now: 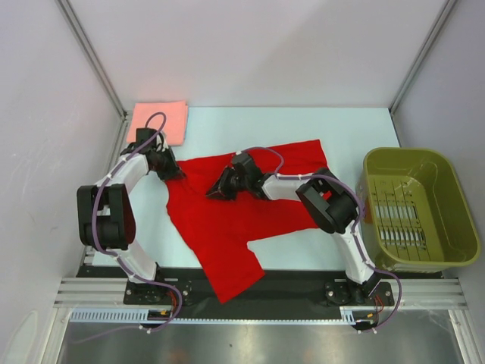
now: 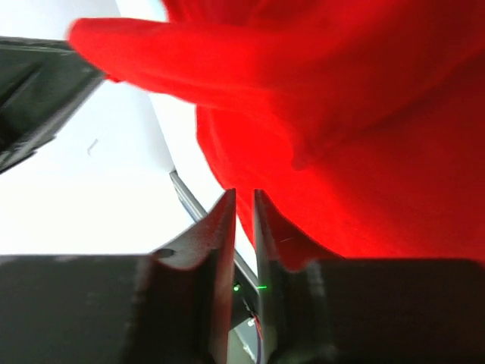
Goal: Fold and stack the t-shirts
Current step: Fold the tshirt
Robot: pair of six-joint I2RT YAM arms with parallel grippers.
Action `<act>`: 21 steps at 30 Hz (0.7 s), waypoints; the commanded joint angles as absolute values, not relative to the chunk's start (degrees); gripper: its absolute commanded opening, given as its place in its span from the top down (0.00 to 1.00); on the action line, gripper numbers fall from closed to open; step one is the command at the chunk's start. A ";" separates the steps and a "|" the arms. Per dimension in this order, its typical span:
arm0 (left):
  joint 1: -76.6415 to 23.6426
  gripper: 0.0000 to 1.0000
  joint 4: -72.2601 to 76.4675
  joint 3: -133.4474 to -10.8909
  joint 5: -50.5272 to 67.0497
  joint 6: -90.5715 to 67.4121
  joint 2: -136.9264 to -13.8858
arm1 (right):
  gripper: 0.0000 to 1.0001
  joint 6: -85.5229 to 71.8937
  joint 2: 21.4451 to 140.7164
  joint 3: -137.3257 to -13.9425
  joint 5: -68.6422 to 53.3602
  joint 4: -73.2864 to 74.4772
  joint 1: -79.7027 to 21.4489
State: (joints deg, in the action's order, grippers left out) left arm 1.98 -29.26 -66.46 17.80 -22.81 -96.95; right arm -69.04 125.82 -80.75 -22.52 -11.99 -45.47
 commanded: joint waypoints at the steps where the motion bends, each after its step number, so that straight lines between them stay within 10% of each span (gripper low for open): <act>1: 2.37 1.00 -29.18 -69.34 18.90 -20.92 -97.64 | 0.78 -70.57 127.00 -81.21 -19.78 -10.47 -45.53; 21: 2.46 1.00 -28.30 -67.94 20.83 -20.65 -97.65 | 0.69 -74.18 131.57 -84.11 -19.25 -10.02 -45.97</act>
State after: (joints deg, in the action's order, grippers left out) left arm 2.24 -29.26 -67.09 18.94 -21.96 -97.56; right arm -72.95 129.54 -82.04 -20.43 -9.56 -45.58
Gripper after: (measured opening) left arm 0.011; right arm 0.315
